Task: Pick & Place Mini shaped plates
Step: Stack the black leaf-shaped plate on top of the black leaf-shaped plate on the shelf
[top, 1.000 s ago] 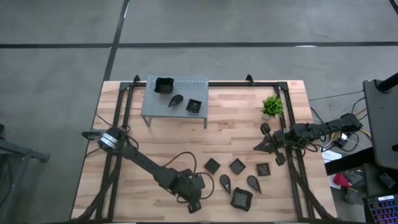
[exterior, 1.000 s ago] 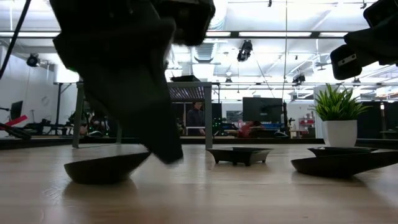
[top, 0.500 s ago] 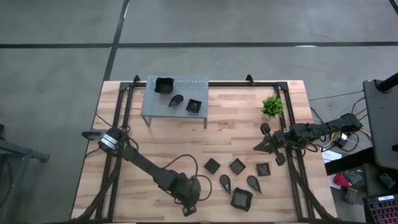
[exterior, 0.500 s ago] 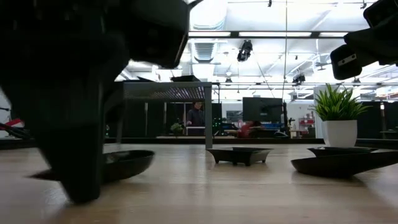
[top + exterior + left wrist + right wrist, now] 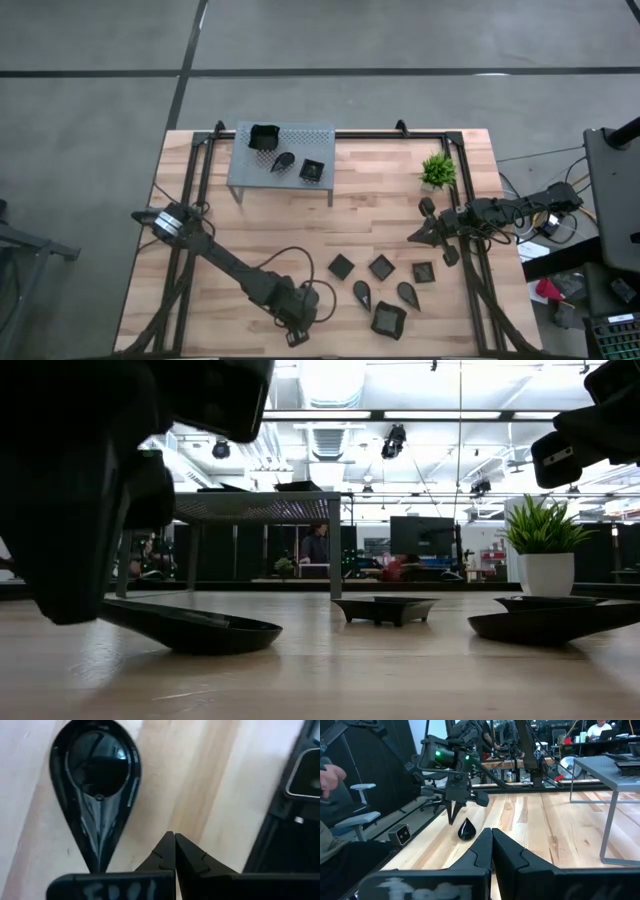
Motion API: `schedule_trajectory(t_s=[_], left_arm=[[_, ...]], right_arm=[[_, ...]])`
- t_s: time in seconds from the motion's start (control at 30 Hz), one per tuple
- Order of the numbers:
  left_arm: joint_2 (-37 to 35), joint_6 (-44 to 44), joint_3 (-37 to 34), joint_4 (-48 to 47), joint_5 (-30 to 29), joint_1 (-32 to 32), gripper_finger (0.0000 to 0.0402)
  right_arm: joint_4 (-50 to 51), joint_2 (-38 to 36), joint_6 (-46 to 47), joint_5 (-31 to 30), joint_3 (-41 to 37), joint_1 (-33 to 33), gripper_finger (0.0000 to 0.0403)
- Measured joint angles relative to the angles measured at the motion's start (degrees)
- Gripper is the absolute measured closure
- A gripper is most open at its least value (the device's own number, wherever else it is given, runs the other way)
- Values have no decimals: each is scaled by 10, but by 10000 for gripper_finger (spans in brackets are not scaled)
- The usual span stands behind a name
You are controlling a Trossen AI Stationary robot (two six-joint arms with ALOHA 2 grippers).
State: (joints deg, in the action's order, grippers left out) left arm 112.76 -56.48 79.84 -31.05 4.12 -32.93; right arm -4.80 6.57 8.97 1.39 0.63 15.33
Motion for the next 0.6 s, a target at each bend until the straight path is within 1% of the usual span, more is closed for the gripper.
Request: schedule_trajectory(t_s=[0.17,0.27,0.33,0.47,0.6], left_arm=[[-13,58,6,1,9,-6,402],[-18,91,6,12,2,-9,401],[-19,95,6,16,-6,-9,398],[-23,128,11,23,-43,-8,383],[-23,175,11,24,-79,-9,353]], right_arm=[[0,0,0,0,0,0,394],[0,0,0,0,0,0,394],[0,0,0,0,0,0,394],[0,0,0,0,0,0,394],[0,0,0,0,0,0,394]])
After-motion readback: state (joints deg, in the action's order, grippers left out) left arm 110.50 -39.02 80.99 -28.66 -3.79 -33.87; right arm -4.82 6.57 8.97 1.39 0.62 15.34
